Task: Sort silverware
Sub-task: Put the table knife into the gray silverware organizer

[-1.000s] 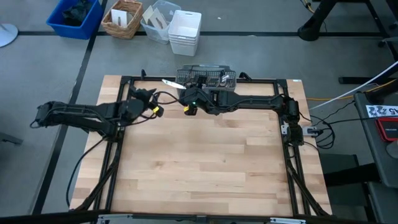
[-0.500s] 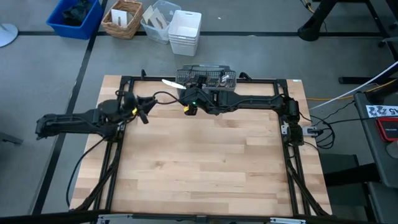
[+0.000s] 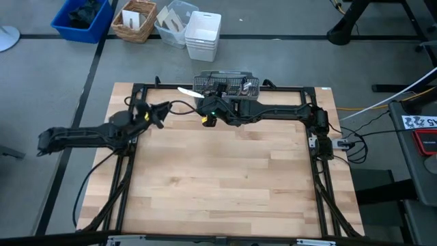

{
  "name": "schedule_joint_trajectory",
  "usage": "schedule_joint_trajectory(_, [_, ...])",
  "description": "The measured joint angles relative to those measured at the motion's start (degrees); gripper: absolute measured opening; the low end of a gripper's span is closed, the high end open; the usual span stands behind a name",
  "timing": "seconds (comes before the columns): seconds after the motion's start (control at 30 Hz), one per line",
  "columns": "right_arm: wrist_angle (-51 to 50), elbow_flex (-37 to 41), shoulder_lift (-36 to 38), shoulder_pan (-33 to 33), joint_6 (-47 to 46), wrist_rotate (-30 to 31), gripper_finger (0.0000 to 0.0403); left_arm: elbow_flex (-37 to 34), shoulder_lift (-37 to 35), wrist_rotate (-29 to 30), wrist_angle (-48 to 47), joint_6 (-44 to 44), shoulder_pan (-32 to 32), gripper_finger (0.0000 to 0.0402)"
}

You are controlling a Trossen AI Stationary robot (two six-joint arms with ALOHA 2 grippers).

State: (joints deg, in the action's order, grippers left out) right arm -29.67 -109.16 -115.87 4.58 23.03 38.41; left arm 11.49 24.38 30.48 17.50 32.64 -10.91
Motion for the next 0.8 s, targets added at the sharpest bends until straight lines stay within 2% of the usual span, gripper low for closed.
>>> schedule_joint_trajectory(0.13, [0.0, 0.0, 0.0, 0.0, 0.0, 0.0, 0.0049, 0.0, 3.3, 0.2, 1.6, 3.4, -2.6, 0.0165])
schedule_joint_trajectory(0.37, [0.0, 0.0, 0.0, 0.0, 0.0, 0.0, 0.0049, 0.0, 9.7, -1.8, 12.5, 3.0, -4.3, 0.0166])
schedule_joint_trajectory(0.53, [0.0, 0.0, 0.0, 0.0, 0.0, -0.4, 0.0049, 0.0, 14.6, -2.4, 16.6, 3.6, -4.9, 0.0166])
schedule_joint_trajectory(0.8, [0.2, 0.0, 0.0, 0.0, 0.0, -0.5, 0.0049, 0.1, 22.3, -6.0, 30.1, 2.2, -6.1, 0.0166])
